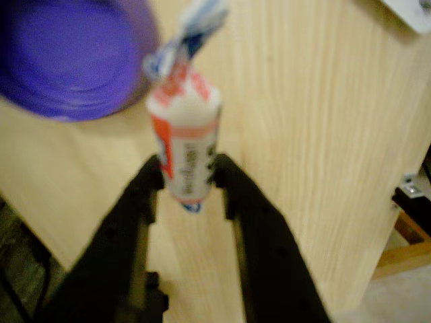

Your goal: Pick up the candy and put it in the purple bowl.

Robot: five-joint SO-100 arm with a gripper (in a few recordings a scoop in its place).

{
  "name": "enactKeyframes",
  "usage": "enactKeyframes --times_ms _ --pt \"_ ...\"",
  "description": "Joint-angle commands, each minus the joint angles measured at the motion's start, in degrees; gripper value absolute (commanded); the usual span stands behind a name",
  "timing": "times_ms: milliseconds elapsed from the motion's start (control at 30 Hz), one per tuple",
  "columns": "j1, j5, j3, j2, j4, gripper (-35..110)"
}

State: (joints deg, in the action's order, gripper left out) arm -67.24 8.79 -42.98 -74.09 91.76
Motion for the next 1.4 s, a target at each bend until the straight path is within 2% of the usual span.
enactKeyframes --times_ms 0,400,1367 --pt "-5.2 -1.0 2.7 -9.7 1.1 6" --pt "-14.1 -1.3 -1.4 -6.3 -3.9 6" --pt "-12.1 -1.1 -4.8 -2.5 -7.2 11"
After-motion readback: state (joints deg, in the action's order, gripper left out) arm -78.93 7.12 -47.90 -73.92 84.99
